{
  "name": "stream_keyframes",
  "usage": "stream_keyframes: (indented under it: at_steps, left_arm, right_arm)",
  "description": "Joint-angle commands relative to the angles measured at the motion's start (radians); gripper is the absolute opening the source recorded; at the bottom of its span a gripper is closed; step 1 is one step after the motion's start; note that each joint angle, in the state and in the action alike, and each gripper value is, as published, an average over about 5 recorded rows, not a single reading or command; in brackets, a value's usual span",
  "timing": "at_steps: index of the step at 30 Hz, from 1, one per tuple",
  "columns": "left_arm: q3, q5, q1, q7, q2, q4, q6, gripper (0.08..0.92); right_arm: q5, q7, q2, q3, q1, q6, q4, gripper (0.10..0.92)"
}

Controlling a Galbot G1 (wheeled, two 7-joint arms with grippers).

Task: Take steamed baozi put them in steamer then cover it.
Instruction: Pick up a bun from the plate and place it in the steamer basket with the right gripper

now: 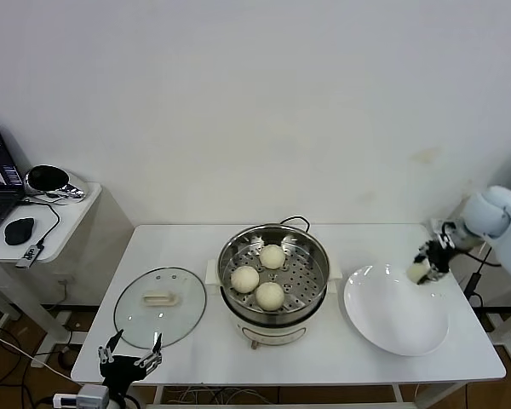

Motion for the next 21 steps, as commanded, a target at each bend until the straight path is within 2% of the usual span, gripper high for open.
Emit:
stream_keyframes:
  at_steps: [1,13,21]
  left_arm:
    - [-0.001,-0.004,-0.003,0.002,0.001,-0.02,0.003,0.823]
    - [-0.02,-0.023,-0.006,0.0,0.0,-0.045,0.002,0.823]
    - [-0.022,-0.032,0.0,-0.006,-0.004,-0.046,-0.004,0.823]
  right_arm:
    - [0.266,-0.025,0.048,-0.324,0.371,-0.125,0.139,0.518]
    - [0.466,0.018,0.324,-0.558,0.534,-0.241,0.129,0.518]
    - [0.471,0.044,0.438,-0.566,0.498,-0.274,0.096,0.518]
